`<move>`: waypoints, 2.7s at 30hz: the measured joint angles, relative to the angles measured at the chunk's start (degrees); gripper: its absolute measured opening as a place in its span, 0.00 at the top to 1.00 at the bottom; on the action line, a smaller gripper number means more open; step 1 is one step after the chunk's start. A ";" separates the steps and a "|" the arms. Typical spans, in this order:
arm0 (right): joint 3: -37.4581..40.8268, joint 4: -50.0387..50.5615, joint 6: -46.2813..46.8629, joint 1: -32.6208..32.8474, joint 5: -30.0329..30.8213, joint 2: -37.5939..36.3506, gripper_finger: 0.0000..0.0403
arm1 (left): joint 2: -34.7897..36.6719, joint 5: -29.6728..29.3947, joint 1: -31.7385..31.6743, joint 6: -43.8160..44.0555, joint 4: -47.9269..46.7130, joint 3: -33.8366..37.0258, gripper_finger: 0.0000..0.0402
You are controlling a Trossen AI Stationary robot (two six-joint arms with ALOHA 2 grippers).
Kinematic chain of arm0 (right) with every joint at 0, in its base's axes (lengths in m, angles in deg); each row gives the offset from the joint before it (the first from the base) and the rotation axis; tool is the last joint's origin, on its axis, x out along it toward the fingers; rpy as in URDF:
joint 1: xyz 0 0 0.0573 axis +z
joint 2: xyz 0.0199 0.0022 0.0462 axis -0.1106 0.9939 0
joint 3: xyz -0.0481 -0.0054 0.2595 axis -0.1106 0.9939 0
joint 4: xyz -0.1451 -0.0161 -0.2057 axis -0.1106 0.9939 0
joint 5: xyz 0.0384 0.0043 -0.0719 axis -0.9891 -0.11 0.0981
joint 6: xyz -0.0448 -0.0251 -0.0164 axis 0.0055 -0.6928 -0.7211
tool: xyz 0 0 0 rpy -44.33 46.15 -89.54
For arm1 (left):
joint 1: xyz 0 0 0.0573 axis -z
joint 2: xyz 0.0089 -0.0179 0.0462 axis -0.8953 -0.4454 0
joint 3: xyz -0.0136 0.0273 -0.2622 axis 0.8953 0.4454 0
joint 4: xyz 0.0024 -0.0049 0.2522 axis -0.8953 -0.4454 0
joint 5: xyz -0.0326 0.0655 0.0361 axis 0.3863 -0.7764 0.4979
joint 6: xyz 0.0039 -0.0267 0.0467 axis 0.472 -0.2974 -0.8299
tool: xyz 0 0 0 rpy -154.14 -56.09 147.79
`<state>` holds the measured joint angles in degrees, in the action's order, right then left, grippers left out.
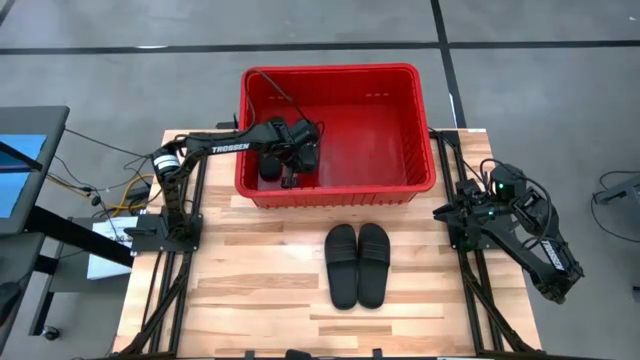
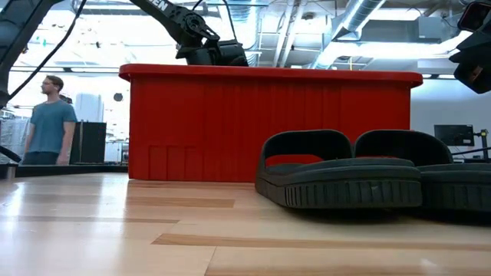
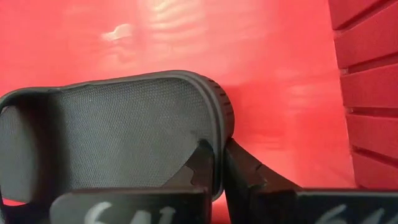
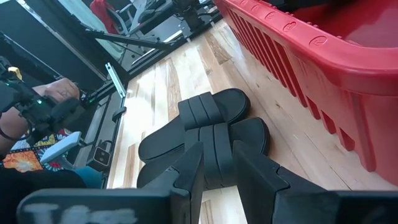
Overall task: Pick and place slides into bin
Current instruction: Put the left slide into the bin
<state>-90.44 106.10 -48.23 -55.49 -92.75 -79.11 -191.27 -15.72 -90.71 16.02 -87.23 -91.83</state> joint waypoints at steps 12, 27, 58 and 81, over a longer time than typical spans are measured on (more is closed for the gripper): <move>0.00 -0.02 -0.02 0.00 0.00 0.00 0.81 | 0.02 0.04 0.00 0.17 1.64 2.32 1.00; -0.01 -0.02 -0.02 0.00 0.00 0.00 0.81 | 0.02 0.06 0.00 0.20 2.61 2.34 1.00; -0.01 0.00 -0.02 0.00 -0.01 0.00 0.81 | 0.02 1.55 0.01 -0.87 5.92 2.36 1.00; -0.02 -0.02 -0.02 -0.02 -0.02 0.00 0.81 | 0.02 1.51 0.00 -0.28 5.66 2.36 1.00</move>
<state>-90.46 106.08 -48.25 -55.51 -92.77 -79.11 -191.25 -14.21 -90.71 15.74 -81.56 -89.47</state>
